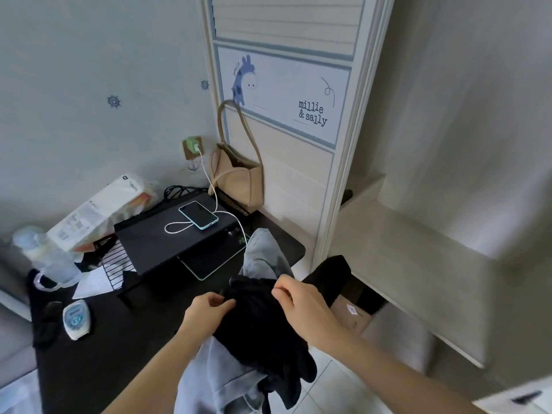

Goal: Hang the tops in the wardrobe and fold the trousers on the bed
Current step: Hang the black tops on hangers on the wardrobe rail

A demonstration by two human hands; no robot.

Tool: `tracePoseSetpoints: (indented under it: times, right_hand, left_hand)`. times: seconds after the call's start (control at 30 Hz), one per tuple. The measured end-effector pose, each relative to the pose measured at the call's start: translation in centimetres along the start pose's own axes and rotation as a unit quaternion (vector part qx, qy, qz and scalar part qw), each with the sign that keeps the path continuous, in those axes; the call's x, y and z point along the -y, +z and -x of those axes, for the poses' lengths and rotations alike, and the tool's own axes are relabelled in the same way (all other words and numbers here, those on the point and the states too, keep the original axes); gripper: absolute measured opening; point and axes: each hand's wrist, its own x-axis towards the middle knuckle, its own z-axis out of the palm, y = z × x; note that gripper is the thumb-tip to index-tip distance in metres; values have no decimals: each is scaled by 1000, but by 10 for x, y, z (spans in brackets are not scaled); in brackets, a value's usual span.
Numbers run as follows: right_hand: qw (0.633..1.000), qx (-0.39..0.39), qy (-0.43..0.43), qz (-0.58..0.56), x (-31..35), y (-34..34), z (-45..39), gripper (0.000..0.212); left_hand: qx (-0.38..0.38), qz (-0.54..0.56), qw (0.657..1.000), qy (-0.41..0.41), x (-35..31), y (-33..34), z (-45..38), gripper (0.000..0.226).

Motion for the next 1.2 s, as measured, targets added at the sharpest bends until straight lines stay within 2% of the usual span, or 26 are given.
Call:
tracePoseSetpoints:
  times: [0.13, 0.2, 0.27, 0.33, 0.43, 0.47, 0.53, 0.6, 0.67, 0.73, 0.8, 0.9, 0.97, 1.07, 1.2]
  right_hand:
    - [979, -40, 111, -169, 19, -22, -15, 30]
    - [943, -69, 175, -273, 26, -40, -25, 32]
    - [886, -98, 225, -395, 32, -62, -34, 32]
    - [837, -133, 243, -473, 40, -89, -40, 30]
    - [805, -202, 215, -515, 52, -135, -41, 33]
    - [797, -222, 204, -524, 55, -149, -40, 31]
    - [782, -253, 185, -538, 58, -176, -34, 28]
    - [767, -288, 171, -547, 58, -199, -27, 29]
    - [752, -328, 157, -549, 57, -221, -17, 29]
    - [741, -353, 150, -551, 52, -236, -9, 28]
    - [731, -381, 141, -547, 43, -251, 3, 28]
    - [728, -422, 133, -523, 25, -271, 21, 25]
    - [729, -454, 140, -493, 9, -284, 35, 20]
    - [732, -494, 167, -439, -22, -309, 61, 22]
    - [724, -528, 206, -393, -57, -334, 99, 25]
  left_hand:
    - [13, 135, 990, 45, -21, 2, 22, 22]
    - [23, 213, 974, 77, -38, 0, 37, 27]
    - [30, 283, 953, 106, -56, -1, 51, 34]
    - [24, 318, 939, 127, -75, -1, 59, 41]
    - [3, 315, 943, 104, -102, 5, 64, 51]
    - [19, 324, 943, 79, -108, 6, 66, 50]
    - [113, 385, 915, 36, -126, 10, 80, 41]
    - [223, 412, 883, 13, -144, 17, 92, 53]
    - [284, 397, 871, 63, -164, 22, 106, 61]
    - [317, 357, 865, 154, -178, 25, 116, 52]
    - [308, 313, 866, 239, -193, 34, 126, 31]
    - [246, 278, 877, 306, -217, 45, 137, 29]
    - [223, 272, 879, 322, -234, 48, 135, 24]
    - [198, 294, 889, 289, -262, 49, 130, 19]
    - [189, 349, 899, 188, -289, 47, 112, 21]
